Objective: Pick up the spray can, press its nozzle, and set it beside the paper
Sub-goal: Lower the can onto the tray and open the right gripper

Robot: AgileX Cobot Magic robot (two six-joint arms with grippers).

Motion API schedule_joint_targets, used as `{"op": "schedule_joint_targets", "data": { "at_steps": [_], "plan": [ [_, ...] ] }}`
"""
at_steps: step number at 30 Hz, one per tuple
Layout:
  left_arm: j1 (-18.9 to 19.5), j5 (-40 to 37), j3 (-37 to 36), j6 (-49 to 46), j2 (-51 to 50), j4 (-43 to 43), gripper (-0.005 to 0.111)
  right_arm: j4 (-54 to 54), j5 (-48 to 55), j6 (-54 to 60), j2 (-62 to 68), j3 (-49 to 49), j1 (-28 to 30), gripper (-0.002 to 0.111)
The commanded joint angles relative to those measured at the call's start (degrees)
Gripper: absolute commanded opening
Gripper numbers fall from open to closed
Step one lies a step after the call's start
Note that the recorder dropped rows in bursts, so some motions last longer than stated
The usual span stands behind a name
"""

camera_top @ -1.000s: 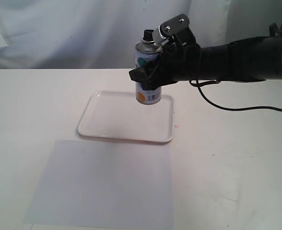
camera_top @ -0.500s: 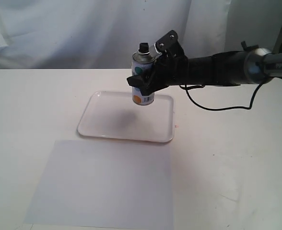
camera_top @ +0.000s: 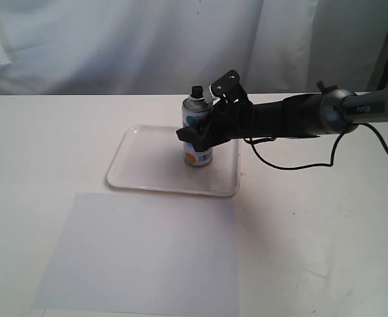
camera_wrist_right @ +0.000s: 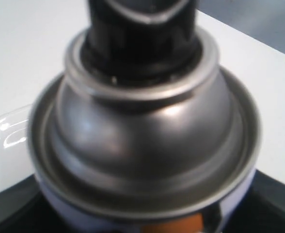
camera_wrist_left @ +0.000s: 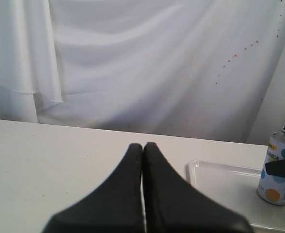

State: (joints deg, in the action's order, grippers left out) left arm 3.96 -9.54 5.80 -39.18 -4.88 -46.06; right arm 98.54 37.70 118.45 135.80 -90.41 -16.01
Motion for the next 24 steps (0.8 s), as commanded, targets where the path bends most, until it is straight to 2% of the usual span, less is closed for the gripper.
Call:
{"op": "schedule_joint_targets", "data": {
  "at_steps": [1,2,8,10,13,24],
  "plan": [
    [0.06,0.04,-0.19,-0.28,0.38,-0.28,0.0,1.41,0.97,-0.02,0.03,-0.77,0.5,0.016],
    [0.06,0.04,-0.19,-0.28,0.38,-0.28,0.0,1.41,1.1,-0.02,0.03,-0.77,0.5,0.021],
    [0.06,0.04,-0.19,-0.28,0.38,-0.28,0.0,1.41,-0.04,-0.77,0.03,-0.77,0.5,0.073],
    [0.06,0.04,-0.19,-0.28,0.38,-0.28,0.0,1.41,-0.18,-2.0,0.03,-0.77,0.54,0.082],
    [0.06,0.04,-0.19,-0.28,0.38,-0.28,0.0,1.41,0.03,-3.48,-0.08,-0.77,0.64,0.085],
    [0.06,0.04,-0.19,-0.28,0.38,-0.28,0.0,1.41,0.05,-4.32,-7.25,-0.89,1.26,0.085]
  ]
}}
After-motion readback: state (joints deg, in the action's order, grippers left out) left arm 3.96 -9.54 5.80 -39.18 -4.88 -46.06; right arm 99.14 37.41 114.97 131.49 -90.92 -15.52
